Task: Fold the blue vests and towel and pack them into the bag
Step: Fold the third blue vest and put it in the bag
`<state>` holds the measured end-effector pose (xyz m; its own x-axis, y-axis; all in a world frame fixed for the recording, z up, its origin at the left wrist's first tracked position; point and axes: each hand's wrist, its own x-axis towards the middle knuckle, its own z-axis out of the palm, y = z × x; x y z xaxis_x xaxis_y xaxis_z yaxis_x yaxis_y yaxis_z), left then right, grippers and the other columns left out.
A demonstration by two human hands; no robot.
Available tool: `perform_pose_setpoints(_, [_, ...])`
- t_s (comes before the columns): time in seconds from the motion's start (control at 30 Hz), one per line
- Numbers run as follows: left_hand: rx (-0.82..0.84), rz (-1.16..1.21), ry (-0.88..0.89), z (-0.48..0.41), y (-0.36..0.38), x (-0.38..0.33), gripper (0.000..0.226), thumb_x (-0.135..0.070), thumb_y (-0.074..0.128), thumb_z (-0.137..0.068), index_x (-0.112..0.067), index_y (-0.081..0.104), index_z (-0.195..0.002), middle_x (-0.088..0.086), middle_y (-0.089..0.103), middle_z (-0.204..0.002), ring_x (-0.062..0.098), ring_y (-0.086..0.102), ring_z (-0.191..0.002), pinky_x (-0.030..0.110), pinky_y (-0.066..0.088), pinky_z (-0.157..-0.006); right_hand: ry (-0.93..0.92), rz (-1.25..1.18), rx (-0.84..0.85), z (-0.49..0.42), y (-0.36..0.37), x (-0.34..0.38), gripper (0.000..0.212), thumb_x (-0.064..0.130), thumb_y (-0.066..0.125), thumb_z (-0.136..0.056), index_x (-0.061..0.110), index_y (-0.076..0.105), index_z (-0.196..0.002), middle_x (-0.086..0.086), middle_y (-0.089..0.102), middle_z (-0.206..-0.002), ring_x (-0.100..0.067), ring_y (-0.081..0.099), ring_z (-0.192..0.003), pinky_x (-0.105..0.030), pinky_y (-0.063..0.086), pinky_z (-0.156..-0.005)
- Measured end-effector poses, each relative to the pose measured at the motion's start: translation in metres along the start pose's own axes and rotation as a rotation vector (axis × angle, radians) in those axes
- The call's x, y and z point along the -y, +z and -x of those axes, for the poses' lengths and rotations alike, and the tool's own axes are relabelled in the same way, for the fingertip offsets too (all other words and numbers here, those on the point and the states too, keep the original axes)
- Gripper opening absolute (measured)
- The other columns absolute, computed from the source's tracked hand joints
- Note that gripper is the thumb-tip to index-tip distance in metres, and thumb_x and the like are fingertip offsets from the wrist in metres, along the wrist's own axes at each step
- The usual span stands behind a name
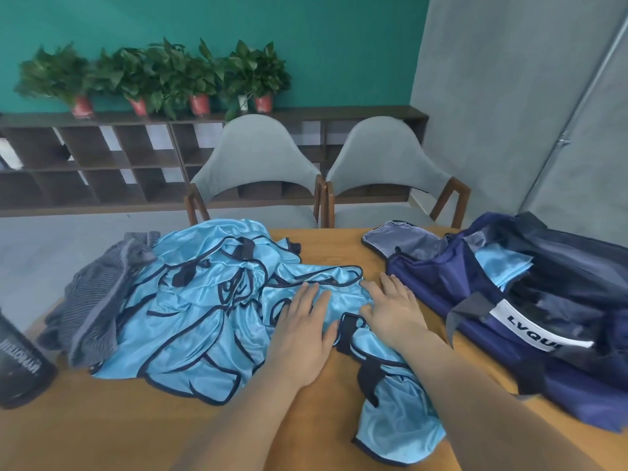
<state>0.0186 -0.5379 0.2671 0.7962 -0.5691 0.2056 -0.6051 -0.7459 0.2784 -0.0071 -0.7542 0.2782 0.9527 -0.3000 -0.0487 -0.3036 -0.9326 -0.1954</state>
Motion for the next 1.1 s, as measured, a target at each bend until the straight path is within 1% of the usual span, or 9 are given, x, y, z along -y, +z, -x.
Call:
perform_pose_setpoints(0.17, [-0.122, -0.024, 0.025, 0.003, 0.006, 0.003, 0.058, -0.051, 0.026, -0.111, -0.021, 0.041, -0.158, -0.001, 0.035, -0.167, 0.017, 0.018, -0.159, 0.038, 0.017, -0.131, 0.087, -0.035, -0.037, -0.02, -0.001, -0.008, 0.06, 0.044, 0.04, -0.099, 0.04, 0.03, -0.158, -0.006, 0.016, -0.173, -0.026, 0.008, -0.16, -0.046, 0.01, -0.128])
perform_pose_setpoints(0.33, [-0.178, -0.117, -0.057, 0.003, 0.001, -0.004, 0.052, -0.046, 0.041, -0.105, -0.02, 0.054, -0.148, 0.002, 0.046, -0.157, 0.024, 0.033, -0.15, 0.045, 0.029, -0.126, 0.205, -0.01, -0.119, -0.016, 0.005, -0.002, 0.058, 0.042, 0.039, -0.103, 0.031, 0.031, -0.16, -0.001, 0.021, -0.171, -0.025, 0.016, -0.157, -0.046, 0.012, -0.127])
perform_pose_setpoints(0.4, [-0.178, -0.131, -0.123, 0.004, -0.001, -0.004, 0.054, -0.047, 0.041, -0.104, -0.021, 0.052, -0.15, 0.003, 0.043, -0.161, 0.026, 0.03, -0.152, 0.048, 0.027, -0.126, 0.266, 0.006, -0.155, -0.009, 0.007, 0.004, 0.056, 0.037, 0.04, -0.104, 0.026, 0.032, -0.159, 0.0, 0.022, -0.171, -0.025, 0.018, -0.157, -0.048, 0.012, -0.127])
perform_pose_setpoints(0.57, [0.02, -0.042, -0.215, -0.001, -0.002, 0.006, 0.066, -0.06, 0.023, -0.108, -0.025, 0.03, -0.163, 0.001, 0.023, -0.172, 0.024, 0.007, -0.161, 0.044, 0.01, -0.131, 0.313, 0.01, -0.256, 0.018, 0.01, 0.025, 0.06, 0.019, 0.041, -0.099, 0.021, 0.032, -0.158, -0.003, 0.034, -0.164, -0.027, 0.033, -0.148, -0.048, 0.017, -0.126])
perform_pose_setpoints(0.77, [0.053, 0.017, -0.207, 0.008, -0.018, 0.047, 0.065, -0.063, 0.021, -0.108, -0.029, 0.033, -0.163, -0.006, 0.02, -0.173, 0.016, 0.006, -0.161, 0.039, 0.008, -0.132, 0.191, 0.005, -0.247, 0.05, 0.015, 0.041, 0.067, 0.014, 0.046, -0.096, 0.023, 0.03, -0.161, -0.007, 0.037, -0.161, -0.029, 0.037, -0.145, -0.044, 0.019, -0.126])
perform_pose_setpoints(0.9, [0.012, 0.008, -0.226, 0.024, -0.021, 0.065, 0.062, -0.059, 0.024, -0.109, -0.028, 0.039, -0.16, -0.005, 0.027, -0.171, 0.017, 0.015, -0.16, 0.04, 0.017, -0.13, 0.136, -0.08, -0.184, 0.062, 0.02, 0.059, 0.066, 0.018, 0.049, -0.098, 0.022, 0.031, -0.162, -0.007, 0.031, -0.163, -0.03, 0.033, -0.146, -0.043, 0.02, -0.126])
perform_pose_setpoints(0.97, [-0.029, 0.002, -0.245, 0.03, -0.022, 0.066, 0.061, -0.057, 0.025, -0.109, -0.023, 0.048, -0.155, -0.001, 0.037, -0.166, 0.019, 0.025, -0.156, 0.04, 0.024, -0.128, 0.135, -0.155, -0.166, 0.067, 0.022, 0.069, 0.06, 0.02, 0.046, -0.101, 0.023, 0.037, -0.16, -0.005, 0.033, -0.162, -0.029, 0.032, -0.146, -0.043, 0.022, -0.124])
perform_pose_setpoints(1.03, [-0.132, -0.033, -0.245, 0.034, -0.024, 0.063, 0.065, -0.055, 0.023, -0.108, -0.016, 0.064, -0.14, 0.004, 0.054, -0.151, 0.023, 0.041, -0.145, 0.039, 0.032, -0.122, 0.133, -0.253, -0.164, 0.071, 0.021, 0.077, 0.052, 0.023, 0.047, -0.102, 0.025, 0.046, -0.154, 0.0, 0.04, -0.158, -0.026, 0.035, -0.143, -0.043, 0.027, -0.122])
perform_pose_setpoints(1.1, [-0.287, -0.102, -0.252, 0.039, -0.025, 0.056, 0.062, -0.053, 0.027, -0.107, -0.016, 0.074, -0.122, 0.003, 0.064, -0.127, 0.025, 0.052, -0.123, 0.041, 0.043, -0.108, 0.141, -0.442, -0.199, 0.072, 0.013, 0.079, 0.042, 0.027, 0.051, -0.102, 0.027, 0.056, -0.144, 0.004, 0.053, -0.145, -0.024, 0.045, -0.133, -0.044, 0.037, -0.114])
